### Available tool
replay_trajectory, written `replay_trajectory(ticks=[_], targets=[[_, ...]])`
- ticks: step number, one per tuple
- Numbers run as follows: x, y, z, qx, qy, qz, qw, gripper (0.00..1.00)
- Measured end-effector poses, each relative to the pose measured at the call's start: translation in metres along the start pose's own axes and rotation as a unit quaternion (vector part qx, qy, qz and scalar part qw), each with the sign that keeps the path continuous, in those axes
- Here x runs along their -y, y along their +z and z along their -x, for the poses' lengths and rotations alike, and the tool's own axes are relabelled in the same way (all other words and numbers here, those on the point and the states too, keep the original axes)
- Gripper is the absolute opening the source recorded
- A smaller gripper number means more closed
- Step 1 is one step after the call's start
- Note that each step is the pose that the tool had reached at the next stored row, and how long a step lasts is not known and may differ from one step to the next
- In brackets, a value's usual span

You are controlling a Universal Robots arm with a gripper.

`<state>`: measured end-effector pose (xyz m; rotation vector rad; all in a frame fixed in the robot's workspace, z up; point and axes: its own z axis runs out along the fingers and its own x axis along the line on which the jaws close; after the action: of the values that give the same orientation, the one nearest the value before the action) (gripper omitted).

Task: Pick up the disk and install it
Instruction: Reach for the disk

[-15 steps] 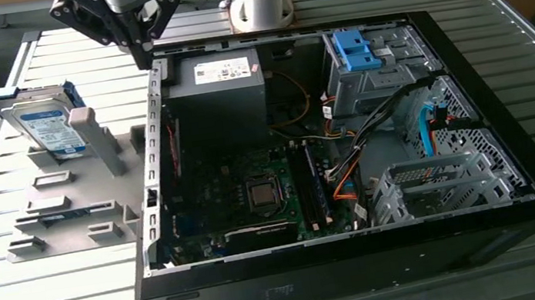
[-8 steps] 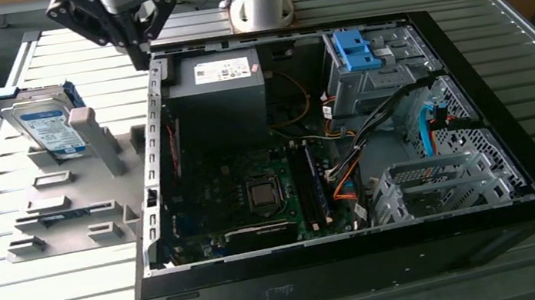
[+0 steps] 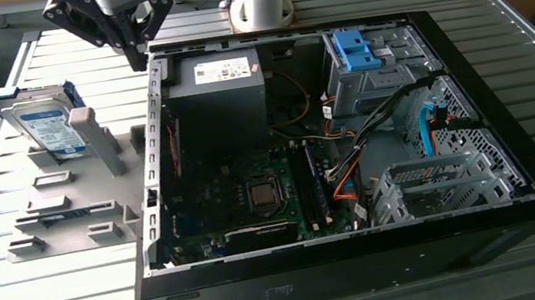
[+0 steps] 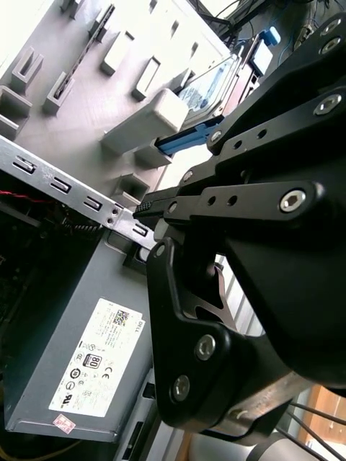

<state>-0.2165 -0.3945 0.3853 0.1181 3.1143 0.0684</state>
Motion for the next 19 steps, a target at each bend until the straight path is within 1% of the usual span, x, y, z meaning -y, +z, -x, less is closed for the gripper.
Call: replay_trajectory(ticks=[1, 19], targets=[[0.0001, 0.0, -0.001, 0.0, 0.0, 0.0, 1.0, 0.11], [0.0003, 0.0, -0.0051, 0.0, 0.0, 0.0, 1.0, 0.11]])
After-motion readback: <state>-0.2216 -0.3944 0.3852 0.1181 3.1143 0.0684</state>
